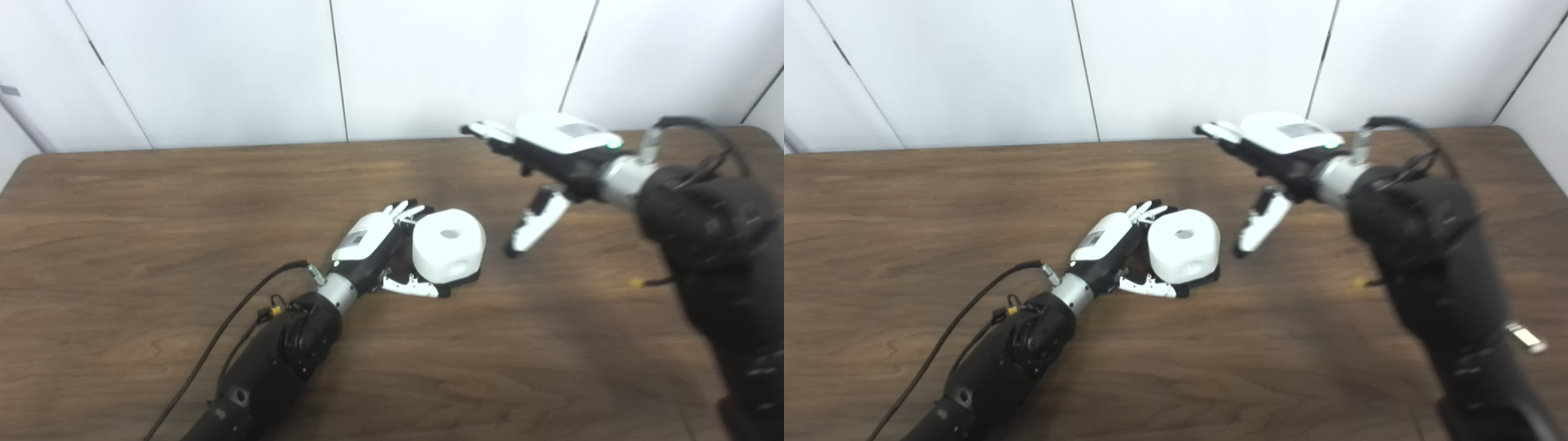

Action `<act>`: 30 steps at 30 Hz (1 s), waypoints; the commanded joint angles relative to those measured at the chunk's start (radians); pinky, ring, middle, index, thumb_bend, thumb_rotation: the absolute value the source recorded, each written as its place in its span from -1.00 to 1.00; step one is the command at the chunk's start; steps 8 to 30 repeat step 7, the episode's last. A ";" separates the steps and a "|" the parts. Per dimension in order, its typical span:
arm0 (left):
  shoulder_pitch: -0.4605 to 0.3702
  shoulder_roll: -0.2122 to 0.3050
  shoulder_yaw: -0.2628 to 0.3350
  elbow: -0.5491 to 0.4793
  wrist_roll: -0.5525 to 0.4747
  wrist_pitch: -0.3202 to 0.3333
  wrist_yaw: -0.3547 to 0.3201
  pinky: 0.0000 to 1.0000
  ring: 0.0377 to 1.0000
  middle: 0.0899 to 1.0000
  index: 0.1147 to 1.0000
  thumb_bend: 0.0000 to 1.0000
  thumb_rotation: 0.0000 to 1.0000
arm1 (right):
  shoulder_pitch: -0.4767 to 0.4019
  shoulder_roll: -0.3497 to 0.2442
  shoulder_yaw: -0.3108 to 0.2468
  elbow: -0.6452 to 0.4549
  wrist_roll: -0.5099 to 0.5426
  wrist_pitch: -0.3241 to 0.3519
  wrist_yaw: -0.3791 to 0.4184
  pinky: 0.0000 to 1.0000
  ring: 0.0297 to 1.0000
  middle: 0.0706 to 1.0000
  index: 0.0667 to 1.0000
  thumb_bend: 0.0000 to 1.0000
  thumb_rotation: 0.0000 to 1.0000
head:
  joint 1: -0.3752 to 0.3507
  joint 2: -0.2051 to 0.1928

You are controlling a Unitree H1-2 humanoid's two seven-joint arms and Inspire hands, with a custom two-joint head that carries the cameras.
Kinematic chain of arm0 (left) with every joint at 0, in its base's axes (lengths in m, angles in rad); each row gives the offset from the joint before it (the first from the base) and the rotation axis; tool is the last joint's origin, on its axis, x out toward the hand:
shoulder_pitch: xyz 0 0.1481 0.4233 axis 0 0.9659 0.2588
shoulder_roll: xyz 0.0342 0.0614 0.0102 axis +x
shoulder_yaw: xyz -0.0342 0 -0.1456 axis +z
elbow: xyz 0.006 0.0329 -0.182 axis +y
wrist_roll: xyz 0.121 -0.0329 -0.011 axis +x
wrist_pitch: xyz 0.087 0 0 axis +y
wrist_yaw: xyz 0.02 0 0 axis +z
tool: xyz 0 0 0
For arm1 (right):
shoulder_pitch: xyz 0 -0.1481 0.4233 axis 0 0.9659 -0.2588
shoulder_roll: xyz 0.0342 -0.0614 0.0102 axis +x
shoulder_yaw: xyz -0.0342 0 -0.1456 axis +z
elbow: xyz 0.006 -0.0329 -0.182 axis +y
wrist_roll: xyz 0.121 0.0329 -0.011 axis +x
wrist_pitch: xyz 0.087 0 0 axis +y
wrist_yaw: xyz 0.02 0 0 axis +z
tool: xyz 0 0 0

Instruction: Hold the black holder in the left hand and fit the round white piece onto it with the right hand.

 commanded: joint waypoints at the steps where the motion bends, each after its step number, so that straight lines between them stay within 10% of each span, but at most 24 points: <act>1: 0.052 0.000 -0.045 0.072 0.017 0.028 -0.090 1.00 1.00 0.85 -0.17 0.05 -0.89 | -0.054 -0.036 -0.034 -0.034 0.041 0.033 0.028 0.32 0.78 0.93 0.95 1.00 -0.66 | -0.003 0.000; 7: 0.050 0.006 -0.045 0.074 0.017 0.026 -0.085 1.00 1.00 0.84 -0.17 0.05 -0.89 | 0.029 0.032 -0.235 0.022 0.094 0.035 -0.028 0.29 0.64 0.77 0.70 0.86 -0.88 | -0.002 -0.005; 30: 0.050 0.006 -0.045 0.074 0.017 0.026 -0.085 1.00 1.00 0.84 -0.17 0.05 -0.89 | 0.029 0.032 -0.235 0.022 0.094 0.035 -0.028 0.29 0.64 0.77 0.70 0.86 -0.88 | -0.002 -0.005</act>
